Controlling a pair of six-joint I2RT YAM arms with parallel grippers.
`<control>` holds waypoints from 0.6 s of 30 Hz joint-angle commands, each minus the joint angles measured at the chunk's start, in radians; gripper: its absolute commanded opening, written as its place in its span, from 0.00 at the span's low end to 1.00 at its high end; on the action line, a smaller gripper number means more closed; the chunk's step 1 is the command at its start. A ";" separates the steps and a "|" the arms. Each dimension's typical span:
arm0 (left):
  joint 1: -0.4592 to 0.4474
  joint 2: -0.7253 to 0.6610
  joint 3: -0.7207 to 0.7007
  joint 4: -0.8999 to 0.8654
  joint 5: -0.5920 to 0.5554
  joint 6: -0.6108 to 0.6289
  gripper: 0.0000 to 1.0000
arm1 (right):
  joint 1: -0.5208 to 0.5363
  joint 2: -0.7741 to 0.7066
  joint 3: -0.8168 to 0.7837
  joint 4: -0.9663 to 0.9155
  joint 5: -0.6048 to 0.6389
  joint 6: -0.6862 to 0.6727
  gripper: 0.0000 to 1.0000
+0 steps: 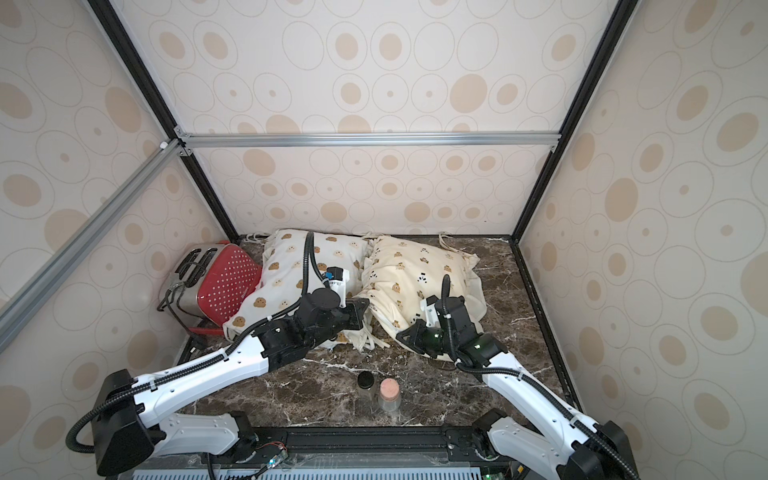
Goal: Zip up pillowcases
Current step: Zip the zipper on the pillowcase.
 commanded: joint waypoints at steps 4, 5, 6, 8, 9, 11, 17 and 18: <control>0.034 -0.032 0.019 0.060 -0.049 -0.018 0.00 | 0.006 -0.012 0.024 -0.195 0.042 -0.038 0.00; 0.042 -0.027 0.021 0.060 -0.046 -0.025 0.00 | 0.007 -0.019 0.027 -0.220 0.050 -0.047 0.00; 0.050 -0.024 0.022 0.061 -0.044 -0.031 0.00 | 0.007 -0.027 0.029 -0.243 0.056 -0.055 0.00; 0.068 -0.016 0.024 0.064 -0.048 -0.038 0.00 | 0.006 -0.050 0.033 -0.295 0.078 -0.070 0.00; 0.073 -0.014 0.025 0.066 -0.048 -0.040 0.00 | 0.006 -0.059 0.035 -0.316 0.087 -0.076 0.00; 0.089 -0.012 0.028 0.068 -0.057 -0.040 0.00 | 0.004 -0.081 0.039 -0.367 0.118 -0.087 0.00; 0.114 -0.016 0.044 0.050 -0.107 -0.020 0.00 | 0.002 -0.112 0.049 -0.480 0.184 -0.112 0.00; 0.116 -0.016 0.048 0.043 -0.113 -0.020 0.00 | 0.002 -0.115 0.047 -0.489 0.194 -0.116 0.00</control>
